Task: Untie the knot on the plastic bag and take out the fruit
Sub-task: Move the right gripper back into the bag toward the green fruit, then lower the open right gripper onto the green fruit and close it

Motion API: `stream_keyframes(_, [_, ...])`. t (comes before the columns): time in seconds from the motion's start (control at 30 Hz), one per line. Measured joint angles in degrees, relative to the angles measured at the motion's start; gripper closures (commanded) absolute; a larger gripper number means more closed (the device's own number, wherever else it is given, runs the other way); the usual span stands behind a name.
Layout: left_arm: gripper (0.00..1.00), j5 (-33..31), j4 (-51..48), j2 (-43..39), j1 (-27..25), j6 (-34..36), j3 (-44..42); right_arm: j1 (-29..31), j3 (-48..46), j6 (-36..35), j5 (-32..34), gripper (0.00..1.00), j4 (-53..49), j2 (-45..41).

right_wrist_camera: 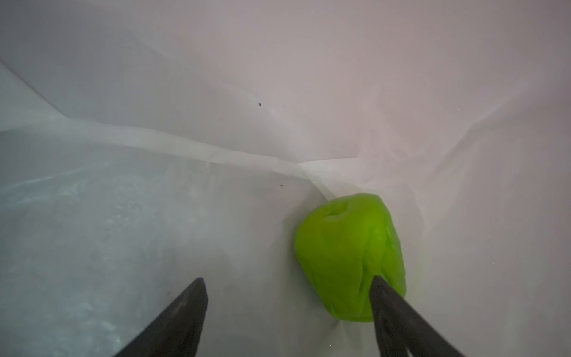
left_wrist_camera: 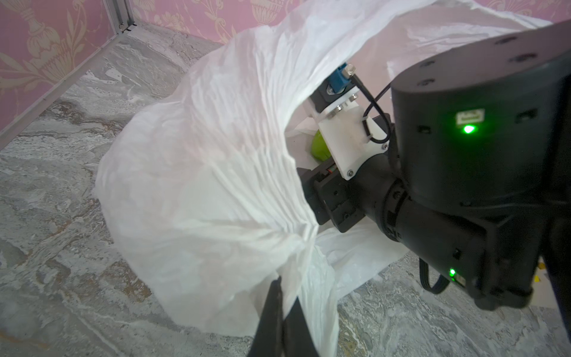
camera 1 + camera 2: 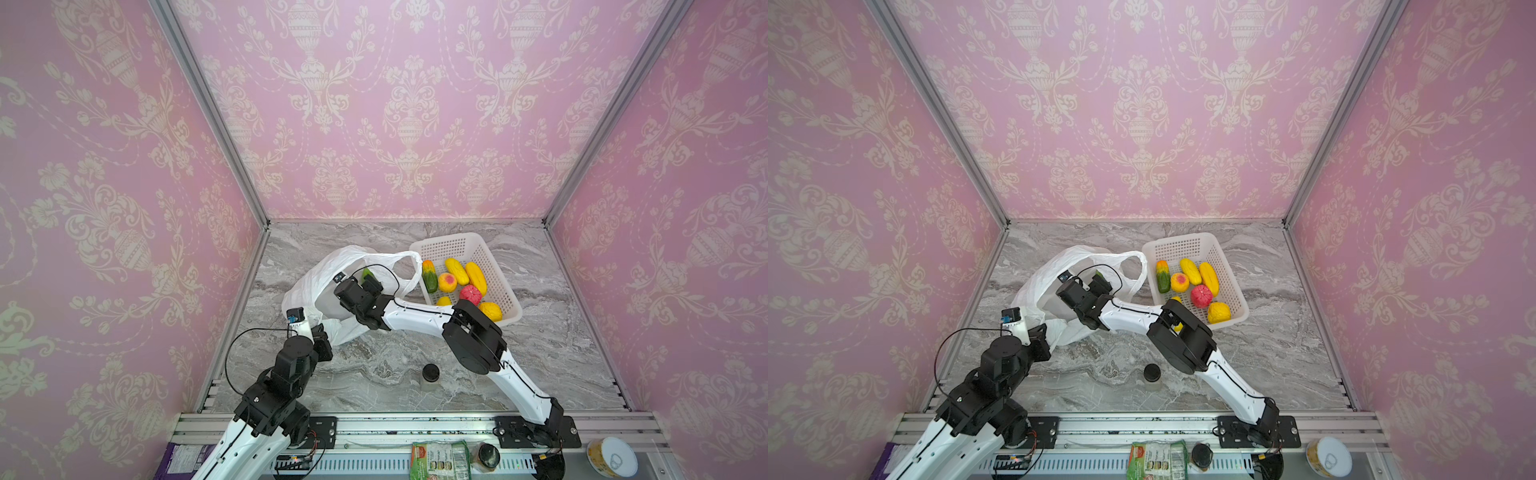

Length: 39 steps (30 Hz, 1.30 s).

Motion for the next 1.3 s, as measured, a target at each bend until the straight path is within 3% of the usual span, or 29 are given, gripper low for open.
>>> stream_keyframes(0.2, [1.00, 0.0, 0.0, 0.0, 0.0, 0.0, 0.0, -1.8, 3.5, -4.3, 2.6, 0.07, -0.9, 1.7])
stream_keyframes(0.47, [1.00, 0.0, 0.0, 0.0, 0.0, 0.0, 0.0, -4.9, 8.1, -3.7, 2.3, 0.14, -7.3, 5.4])
stream_keyframes(0.7, [1.00, 0.0, 0.0, 0.0, 0.0, 0.0, 0.0, -7.8, 9.3, 0.1, -2.6, 0.36, -12.8, 5.5])
stream_keyframes(0.8, [1.00, 0.0, 0.0, 0.0, 0.0, 0.0, 0.0, -8.7, 9.3, 1.0, -4.8, 0.51, -14.0, 5.5])
stream_keyframes(0.9, [1.00, 0.0, 0.0, 0.0, 0.0, 0.0, 0.0, -9.0, 9.2, 2.0, -6.0, 0.56, -14.6, 5.4])
stream_keyframes(1.07, [1.00, 0.0, 0.1, 0.4, 0.0, 0.0, 0.0, -8.4, 1.6, 3.1, -9.3, 0.57, -12.0, 0.6])
stream_keyframes(1.3, [1.00, 0.7, 1.2, 6.0, 0.0, 0.2, 0.0, -5.1, -13.7, 3.5, -13.6, 0.61, -3.4, -15.1])
